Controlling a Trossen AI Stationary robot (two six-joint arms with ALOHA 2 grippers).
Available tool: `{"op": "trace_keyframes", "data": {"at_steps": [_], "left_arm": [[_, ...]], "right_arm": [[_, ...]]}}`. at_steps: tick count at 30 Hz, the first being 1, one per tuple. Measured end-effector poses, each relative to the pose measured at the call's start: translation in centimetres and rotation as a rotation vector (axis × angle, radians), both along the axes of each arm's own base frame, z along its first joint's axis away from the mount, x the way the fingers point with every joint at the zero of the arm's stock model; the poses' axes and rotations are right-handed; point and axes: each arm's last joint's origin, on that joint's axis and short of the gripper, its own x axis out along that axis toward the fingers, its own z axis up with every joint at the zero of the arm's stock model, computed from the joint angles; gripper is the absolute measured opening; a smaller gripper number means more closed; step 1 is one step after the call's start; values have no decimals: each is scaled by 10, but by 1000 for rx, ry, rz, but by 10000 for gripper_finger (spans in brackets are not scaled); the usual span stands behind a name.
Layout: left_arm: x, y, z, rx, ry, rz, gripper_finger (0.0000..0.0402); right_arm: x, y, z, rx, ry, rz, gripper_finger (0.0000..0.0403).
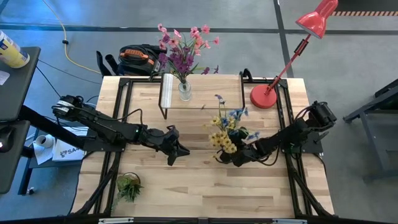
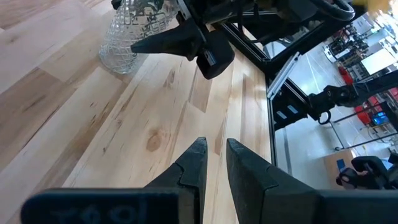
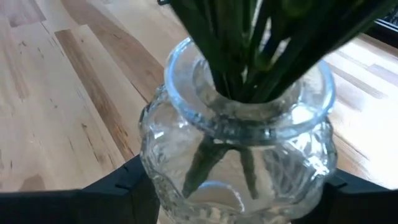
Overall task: Pick and place flowers into a vace then onto a shelf
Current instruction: Put the transparent vase on the shelf
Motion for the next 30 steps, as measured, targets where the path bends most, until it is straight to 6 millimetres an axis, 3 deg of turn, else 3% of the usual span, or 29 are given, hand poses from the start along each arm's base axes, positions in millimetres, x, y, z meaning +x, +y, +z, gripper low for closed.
{"op": "trace_keyframes", "data": {"at_steps": [6, 15, 22, 30], "left_arm": [[0, 0, 0, 0, 0, 0, 95], [0, 0, 0, 0, 0, -1, 95], [0, 0, 0, -1, 0, -3, 95], [0, 1, 0, 13, -4, 31, 95]], "right_arm": [[3, 0, 4, -1, -54, -24, 258], [17, 6, 27, 16, -97, -28, 244], [25, 9, 76, -31, -23, -51, 244], [17, -4, 161, -90, -7, -185, 244]]}}
